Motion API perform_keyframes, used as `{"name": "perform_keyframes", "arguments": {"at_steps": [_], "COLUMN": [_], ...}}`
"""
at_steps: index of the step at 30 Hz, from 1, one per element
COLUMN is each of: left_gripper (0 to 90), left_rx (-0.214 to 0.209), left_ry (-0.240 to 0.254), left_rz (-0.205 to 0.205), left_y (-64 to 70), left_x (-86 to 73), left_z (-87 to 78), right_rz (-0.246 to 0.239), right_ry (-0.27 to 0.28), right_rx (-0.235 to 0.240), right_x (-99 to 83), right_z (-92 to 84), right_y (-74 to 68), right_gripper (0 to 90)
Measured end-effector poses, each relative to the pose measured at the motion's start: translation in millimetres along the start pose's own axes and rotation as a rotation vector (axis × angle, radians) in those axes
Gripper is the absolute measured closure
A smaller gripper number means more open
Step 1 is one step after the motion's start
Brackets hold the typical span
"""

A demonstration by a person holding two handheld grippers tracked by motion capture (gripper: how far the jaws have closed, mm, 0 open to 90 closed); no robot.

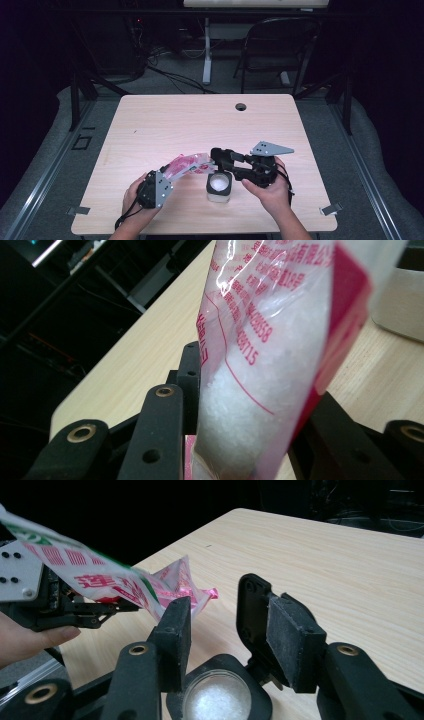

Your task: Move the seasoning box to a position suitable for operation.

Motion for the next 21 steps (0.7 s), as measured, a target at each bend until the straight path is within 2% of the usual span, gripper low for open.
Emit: {"name": "perform_keyframes", "arguments": {"at_steps": [8,9,10,12,15,21], "left_gripper": [69.5,69.5,69.5,69.5,69.5,69.6], "left_rx": [-0.029,-0.029,-0.036,-0.047,-0.047,-0.027], "left_ry": [0.013,0.013,0.019,0.019,0.026,0.023], "left_rz": [-0.104,-0.104,-0.14,-0.175,-0.227,-0.281], "left_y": [-9.0,-9.0,-12.1,-15.7,-21.3,-31.1], "left_x": [-6.2,-6.2,-9.0,-11.8,-16.5,-23.1], "left_z": [0.8,0.8,1.2,1.3,2.0,1.3], "right_rz": [-0.005,-0.005,0.003,-0.005,-0.008,-0.004], "right_ry": [0.004,0.004,0.012,0.01,0.013,0.013], "right_rx": [-0.017,-0.017,-0.013,-0.014,-0.024,-0.034], "right_x": [-1.2,-1.2,-2.0,-2.9,-3.8,-5.1], "right_z": [-4.5,-4.5,-5.5,-7.1,-8.9,-10.4], "right_y": [6.8,6.8,7.7,8.9,10.5,12.6], "right_gripper": [53.1,53.1,53.9,54.0,53.9,52.5]}}
Point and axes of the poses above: each handheld gripper's, and its own axes: z roughly forward along the jaws, x roughly out of its top, y roughly to its right, the point moved 1 cm from there along z, roughly forward along the jaws, and after that the axes turned 3 degrees about -x, right-handed, at the moved point
